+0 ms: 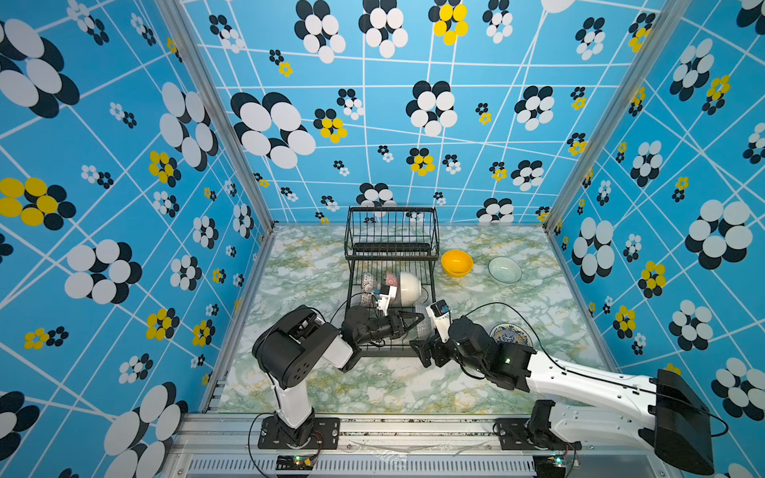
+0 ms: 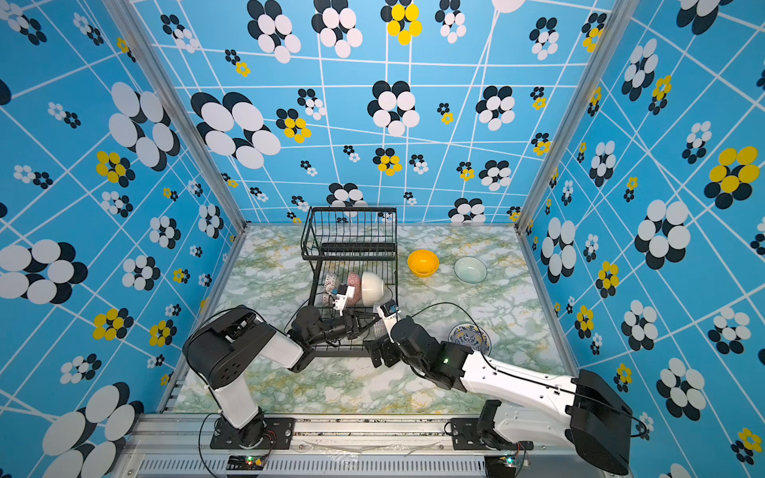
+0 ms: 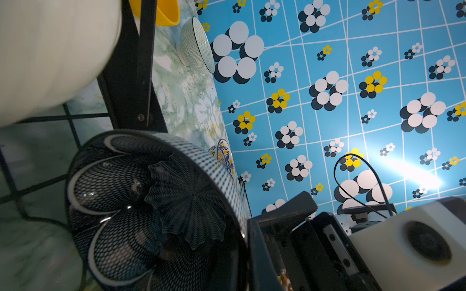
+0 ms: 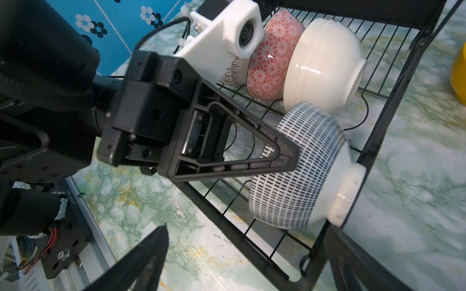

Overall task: Load bowls into a dish rack
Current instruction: Place the bowl in the dish rack.

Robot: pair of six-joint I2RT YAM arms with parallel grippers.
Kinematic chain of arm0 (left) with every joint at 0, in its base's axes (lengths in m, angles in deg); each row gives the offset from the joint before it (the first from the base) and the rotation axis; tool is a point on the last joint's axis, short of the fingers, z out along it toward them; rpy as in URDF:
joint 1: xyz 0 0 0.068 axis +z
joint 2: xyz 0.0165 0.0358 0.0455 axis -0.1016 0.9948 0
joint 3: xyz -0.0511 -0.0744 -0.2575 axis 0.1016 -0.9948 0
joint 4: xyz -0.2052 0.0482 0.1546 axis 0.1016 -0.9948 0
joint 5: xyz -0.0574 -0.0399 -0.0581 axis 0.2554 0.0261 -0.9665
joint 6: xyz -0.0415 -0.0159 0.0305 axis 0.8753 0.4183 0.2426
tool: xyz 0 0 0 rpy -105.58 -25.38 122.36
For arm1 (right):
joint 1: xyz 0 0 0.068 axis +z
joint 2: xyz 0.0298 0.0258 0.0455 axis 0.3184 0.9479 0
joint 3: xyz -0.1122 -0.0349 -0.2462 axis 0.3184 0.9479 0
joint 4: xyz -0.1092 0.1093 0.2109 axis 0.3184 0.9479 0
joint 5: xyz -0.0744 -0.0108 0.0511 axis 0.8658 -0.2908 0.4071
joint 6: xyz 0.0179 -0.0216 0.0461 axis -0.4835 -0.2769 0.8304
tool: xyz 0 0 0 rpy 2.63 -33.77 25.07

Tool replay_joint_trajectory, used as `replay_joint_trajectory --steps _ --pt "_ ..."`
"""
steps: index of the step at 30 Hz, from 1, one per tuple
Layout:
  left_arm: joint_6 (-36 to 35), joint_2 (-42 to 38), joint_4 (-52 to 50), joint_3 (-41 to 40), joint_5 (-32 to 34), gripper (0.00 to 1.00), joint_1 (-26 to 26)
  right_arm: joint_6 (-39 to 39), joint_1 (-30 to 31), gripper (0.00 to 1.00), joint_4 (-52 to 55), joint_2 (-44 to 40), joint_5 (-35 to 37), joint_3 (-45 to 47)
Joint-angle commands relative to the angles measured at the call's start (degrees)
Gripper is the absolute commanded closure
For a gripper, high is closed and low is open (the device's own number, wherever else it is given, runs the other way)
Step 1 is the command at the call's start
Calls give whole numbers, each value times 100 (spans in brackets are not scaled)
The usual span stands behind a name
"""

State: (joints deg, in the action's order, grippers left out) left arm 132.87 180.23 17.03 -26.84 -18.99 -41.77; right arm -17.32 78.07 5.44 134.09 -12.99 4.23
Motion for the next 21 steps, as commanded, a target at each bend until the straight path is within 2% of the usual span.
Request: replay_joint_trajectory --steps 1,12,21 --pt "258 290 -318 -143 2 100 -17 -35 19 0 -143 68 -28 -148" --pt "196 291 -320 -10 10 100 -71 -59 22 0 -111 41 11 -172" --pt "305 -187 -319 124 297 100 -150 -10 24 0 360 113 675 -455"
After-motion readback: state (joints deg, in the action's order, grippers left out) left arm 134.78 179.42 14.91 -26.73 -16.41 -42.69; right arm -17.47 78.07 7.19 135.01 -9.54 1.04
